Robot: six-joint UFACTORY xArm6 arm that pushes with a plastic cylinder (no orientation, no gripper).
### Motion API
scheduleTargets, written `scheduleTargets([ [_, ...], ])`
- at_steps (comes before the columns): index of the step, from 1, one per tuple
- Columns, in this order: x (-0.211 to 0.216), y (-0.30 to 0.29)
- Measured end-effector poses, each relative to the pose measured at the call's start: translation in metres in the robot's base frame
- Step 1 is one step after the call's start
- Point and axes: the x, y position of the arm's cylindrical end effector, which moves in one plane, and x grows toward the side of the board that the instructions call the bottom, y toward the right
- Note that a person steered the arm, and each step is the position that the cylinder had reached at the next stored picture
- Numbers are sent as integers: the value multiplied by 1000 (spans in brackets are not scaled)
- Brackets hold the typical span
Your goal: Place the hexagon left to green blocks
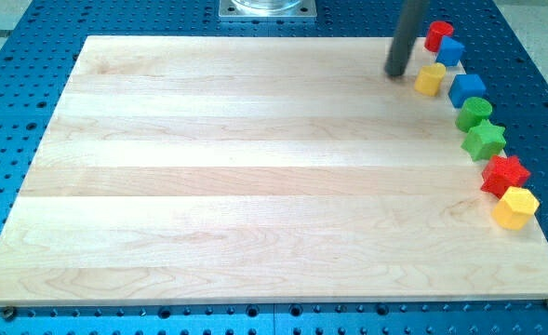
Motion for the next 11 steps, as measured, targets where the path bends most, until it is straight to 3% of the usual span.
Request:
scheduleTargets([
  [1,4,56],
  [3,26,91],
  [4,29,33],
  [5,47,13],
  [6,-2,35],
  [7,0,73],
  [8,16,92],
  [10,77,-1],
  [11,62,10],
])
